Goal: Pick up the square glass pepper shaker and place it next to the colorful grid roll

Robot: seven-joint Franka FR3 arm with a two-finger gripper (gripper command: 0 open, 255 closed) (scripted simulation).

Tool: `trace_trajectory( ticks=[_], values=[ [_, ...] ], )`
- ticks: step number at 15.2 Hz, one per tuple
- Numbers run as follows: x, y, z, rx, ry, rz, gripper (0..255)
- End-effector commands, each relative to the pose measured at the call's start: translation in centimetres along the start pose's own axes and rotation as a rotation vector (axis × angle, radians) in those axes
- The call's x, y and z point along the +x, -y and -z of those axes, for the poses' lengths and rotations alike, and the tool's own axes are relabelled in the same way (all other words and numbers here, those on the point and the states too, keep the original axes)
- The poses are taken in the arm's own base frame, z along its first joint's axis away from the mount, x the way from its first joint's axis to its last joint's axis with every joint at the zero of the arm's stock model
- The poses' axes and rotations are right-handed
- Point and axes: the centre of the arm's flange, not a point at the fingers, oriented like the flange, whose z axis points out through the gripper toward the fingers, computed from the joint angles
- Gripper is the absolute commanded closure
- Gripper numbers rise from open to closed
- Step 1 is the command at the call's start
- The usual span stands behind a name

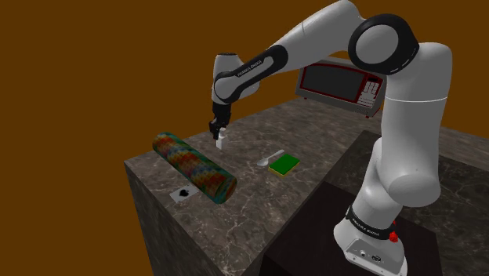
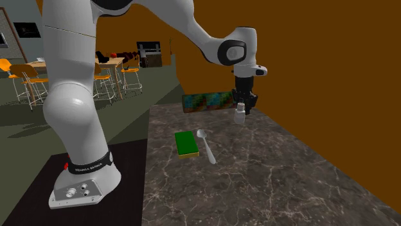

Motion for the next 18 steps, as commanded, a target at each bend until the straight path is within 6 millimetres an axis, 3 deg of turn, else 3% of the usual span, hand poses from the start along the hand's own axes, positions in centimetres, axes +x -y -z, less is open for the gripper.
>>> trace_trajectory(
  ticks=[1,2,7,11,18],
  values=[
    [0.0,0.0,0.0,0.0,0.0,0.0,255],
    [0.0,0.0,0.0,0.0,0.0,0.0,0],
    [0.0,0.0,0.0,0.0,0.0,0.0,0],
    [0.0,0.0,5.0,0.0,0.0,0.0,0],
    [0.0,0.0,5.0,0.0,0.0,0.0,0]
  ],
)
